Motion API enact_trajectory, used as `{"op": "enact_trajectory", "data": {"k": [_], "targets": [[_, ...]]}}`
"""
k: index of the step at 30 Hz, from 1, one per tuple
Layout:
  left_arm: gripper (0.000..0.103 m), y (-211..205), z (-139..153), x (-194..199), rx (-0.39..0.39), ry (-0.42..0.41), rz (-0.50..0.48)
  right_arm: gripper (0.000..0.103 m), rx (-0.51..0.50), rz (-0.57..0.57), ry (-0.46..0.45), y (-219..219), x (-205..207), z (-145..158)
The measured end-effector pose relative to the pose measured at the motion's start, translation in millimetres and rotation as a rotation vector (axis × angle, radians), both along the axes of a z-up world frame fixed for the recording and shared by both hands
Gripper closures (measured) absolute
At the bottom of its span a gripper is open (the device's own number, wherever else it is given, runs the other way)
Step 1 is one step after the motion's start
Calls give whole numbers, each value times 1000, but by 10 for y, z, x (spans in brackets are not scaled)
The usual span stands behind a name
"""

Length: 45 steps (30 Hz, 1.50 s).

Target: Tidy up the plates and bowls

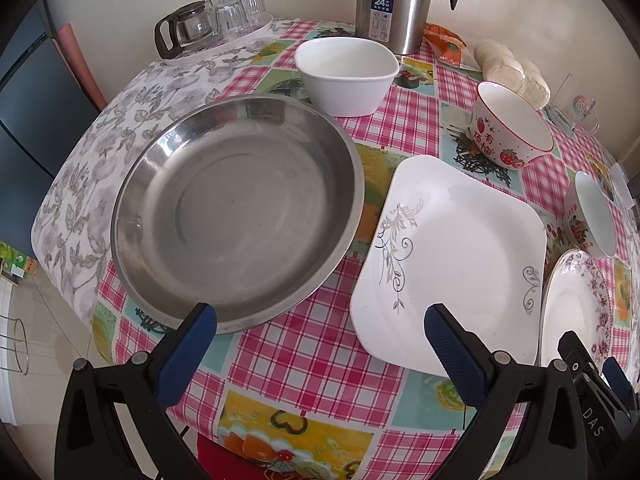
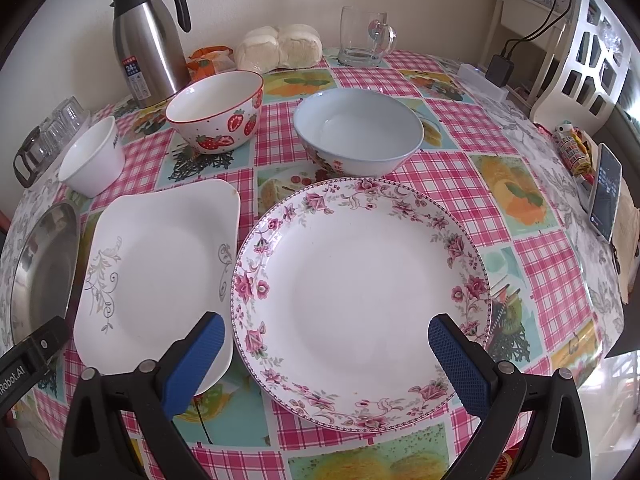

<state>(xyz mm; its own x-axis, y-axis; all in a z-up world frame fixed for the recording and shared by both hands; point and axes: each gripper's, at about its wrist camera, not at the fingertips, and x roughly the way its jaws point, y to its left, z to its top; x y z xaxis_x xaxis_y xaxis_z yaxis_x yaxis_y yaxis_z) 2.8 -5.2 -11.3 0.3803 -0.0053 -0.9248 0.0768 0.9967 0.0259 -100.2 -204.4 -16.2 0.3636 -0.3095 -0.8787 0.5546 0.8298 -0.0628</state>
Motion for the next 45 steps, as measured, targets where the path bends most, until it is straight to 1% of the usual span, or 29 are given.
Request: {"op": "enact_trajectory", "data": {"k": [26,28,30,34,36,40,45], "targets": [[0,6,5,7,-1,2,-1,0,-1,-2,3,8,11,-18],[0,38,3,21,-10,3,3,0,-1,-2,2,16,10,-29],[0,171,22,61,-22,-6,54,0,3,3,-6,34,24,-34],[0,599,70,119,-37,-51,238,0,3,35,-35,142,78,-12],[0,819,70,140,-50,-63,314,0,13,61,-45,218,132,-3],[0,1189,49,164,-80,-85,422,0,35,97,-70,391,227,3],[0,1540,53,188,-101,-128,497,0,71,140,-105,619,358,-2]]}}
